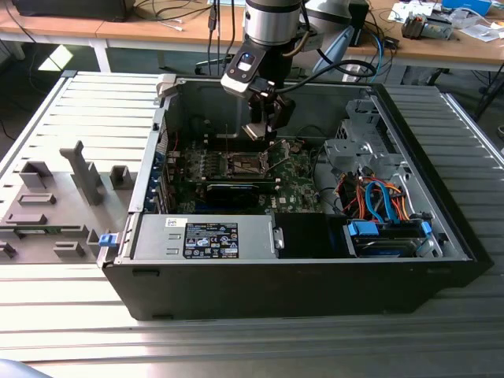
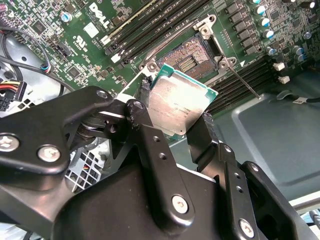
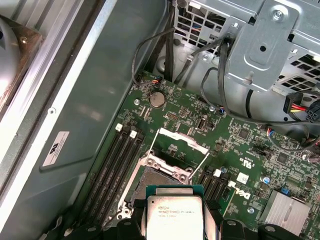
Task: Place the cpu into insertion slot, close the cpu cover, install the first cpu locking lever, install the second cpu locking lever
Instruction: 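Place the cpu into insertion slot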
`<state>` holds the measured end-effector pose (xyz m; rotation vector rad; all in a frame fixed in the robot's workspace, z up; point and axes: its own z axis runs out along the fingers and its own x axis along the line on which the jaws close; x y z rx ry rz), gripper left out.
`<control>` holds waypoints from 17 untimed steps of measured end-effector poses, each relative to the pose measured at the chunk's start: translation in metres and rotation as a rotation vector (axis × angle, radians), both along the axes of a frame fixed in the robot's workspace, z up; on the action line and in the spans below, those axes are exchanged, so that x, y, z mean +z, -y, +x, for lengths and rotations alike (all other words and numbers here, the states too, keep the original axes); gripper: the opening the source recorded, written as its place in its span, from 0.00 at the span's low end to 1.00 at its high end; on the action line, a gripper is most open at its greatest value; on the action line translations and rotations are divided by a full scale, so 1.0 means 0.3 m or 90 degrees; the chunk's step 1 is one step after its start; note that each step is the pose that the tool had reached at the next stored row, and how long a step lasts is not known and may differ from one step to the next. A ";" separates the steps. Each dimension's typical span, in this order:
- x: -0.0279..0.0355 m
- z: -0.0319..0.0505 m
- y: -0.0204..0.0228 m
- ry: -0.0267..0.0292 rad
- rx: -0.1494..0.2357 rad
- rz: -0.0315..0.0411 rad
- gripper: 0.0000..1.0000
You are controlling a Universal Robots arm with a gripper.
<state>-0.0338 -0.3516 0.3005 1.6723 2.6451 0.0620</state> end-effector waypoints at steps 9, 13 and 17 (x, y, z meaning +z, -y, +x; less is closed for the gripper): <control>0.000 0.000 0.000 0.0000 -0.007 0.0000 0.54; 0.000 0.000 0.000 0.0000 -0.009 0.0000 0.54; 0.000 0.000 0.000 0.0000 -0.012 0.0000 0.54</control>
